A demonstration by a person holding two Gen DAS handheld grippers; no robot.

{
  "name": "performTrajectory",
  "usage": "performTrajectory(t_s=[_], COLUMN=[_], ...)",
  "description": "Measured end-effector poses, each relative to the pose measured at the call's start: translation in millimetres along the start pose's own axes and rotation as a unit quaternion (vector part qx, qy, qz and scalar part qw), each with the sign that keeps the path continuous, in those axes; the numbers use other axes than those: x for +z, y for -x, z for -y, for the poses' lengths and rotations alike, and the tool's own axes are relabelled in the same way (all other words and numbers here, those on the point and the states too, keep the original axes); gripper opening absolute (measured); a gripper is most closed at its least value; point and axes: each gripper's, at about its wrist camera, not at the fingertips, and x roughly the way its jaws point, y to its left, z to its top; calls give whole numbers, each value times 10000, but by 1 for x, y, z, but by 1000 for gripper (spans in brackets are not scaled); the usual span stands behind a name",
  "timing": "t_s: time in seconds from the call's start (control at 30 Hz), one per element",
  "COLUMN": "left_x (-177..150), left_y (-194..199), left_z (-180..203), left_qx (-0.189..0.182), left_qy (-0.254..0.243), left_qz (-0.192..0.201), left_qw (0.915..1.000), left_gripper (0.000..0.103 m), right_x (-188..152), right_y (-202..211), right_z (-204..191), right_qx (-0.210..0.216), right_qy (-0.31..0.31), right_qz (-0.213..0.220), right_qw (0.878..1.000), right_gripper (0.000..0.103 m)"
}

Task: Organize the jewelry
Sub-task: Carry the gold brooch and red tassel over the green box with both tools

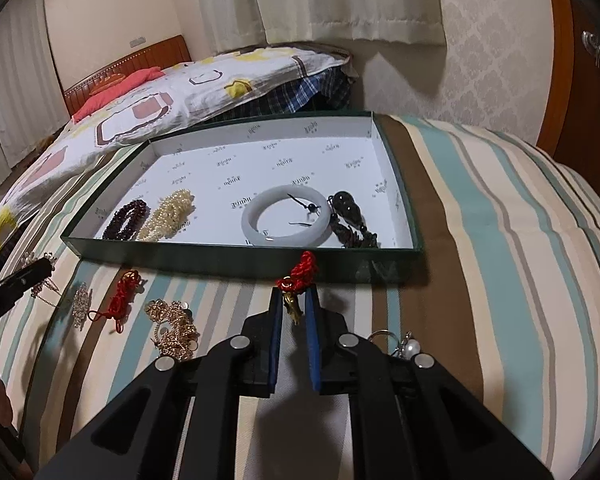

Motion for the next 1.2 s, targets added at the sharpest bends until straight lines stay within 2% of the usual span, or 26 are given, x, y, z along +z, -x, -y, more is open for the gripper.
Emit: performTrajectory(t_s=[0.3, 0.67, 0.93, 1.2], left_x=[12, 51, 79, 91], left_y=[12, 7, -29, -86], left_z=[12, 43, 63, 71], left_qx=[-185, -489, -533, -411], left_qy=[-39, -176, -316, -414], left_qz=[241, 648, 785, 388], left_qw=[9995, 9965, 9950, 9975], left_gripper=[22, 22, 22, 22], right_x=[16, 57, 79, 87], right_y=[18, 19, -1, -45], right_z=[-6, -5, 1, 5], right_qx=[-46, -75, -85, -96], right_qy=[167, 332, 366, 424], right_qz=[418, 897, 1060, 777], right_qw=[9990, 9954, 9937, 9960], right_gripper=[12, 12, 12, 12])
